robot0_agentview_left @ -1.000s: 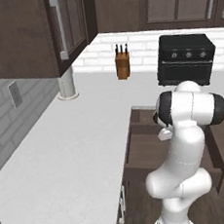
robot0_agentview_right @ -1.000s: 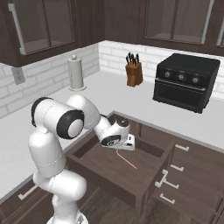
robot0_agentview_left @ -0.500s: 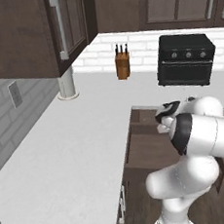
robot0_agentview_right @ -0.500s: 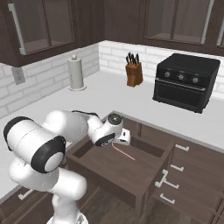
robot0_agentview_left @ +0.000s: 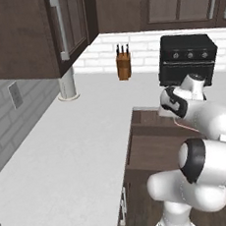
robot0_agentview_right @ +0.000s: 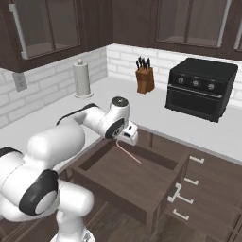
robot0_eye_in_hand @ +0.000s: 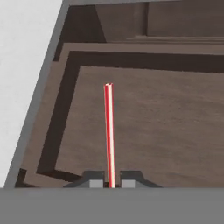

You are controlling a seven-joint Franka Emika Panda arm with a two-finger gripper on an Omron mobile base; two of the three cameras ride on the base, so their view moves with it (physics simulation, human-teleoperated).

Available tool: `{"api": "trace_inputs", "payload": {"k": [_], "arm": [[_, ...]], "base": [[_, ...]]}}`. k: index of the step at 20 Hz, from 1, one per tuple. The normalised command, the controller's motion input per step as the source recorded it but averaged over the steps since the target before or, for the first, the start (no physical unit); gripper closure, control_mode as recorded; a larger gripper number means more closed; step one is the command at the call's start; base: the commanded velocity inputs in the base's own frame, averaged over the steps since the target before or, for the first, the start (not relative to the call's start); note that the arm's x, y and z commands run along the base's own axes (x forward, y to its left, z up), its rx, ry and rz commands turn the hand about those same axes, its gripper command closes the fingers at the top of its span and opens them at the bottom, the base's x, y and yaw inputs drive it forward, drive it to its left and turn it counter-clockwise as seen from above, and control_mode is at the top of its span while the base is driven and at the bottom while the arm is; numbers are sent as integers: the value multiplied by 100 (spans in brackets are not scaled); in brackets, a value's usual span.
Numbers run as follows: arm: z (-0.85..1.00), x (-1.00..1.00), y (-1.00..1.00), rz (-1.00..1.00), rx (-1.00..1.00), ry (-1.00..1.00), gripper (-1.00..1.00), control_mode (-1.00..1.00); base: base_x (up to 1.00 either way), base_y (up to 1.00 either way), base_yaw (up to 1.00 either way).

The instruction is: Take a straw from the drawer in front and place it inside the glass cup on the dining counter.

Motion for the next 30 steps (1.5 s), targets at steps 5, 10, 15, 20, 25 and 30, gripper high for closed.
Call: {"api": "trace_inputs", "payload": {"k": [5,10,15,20,25,30], "arm": [[100,-75,1,-12,4,8,100,-100],[94,-96,23,-11,0,1,100,-100],[40,-100,9,-9,0,0,100,-100],[1,-58,0,-3,0,-2,100,100],[0,0,0,0,0,0,100,100],[0,0,0,0,0,0,100,100]], "base": [[0,0,0],[0,0,0],[0,0,0],[-40,0,-2],[-100,-1,-14],[-48,-27,-53]]}}
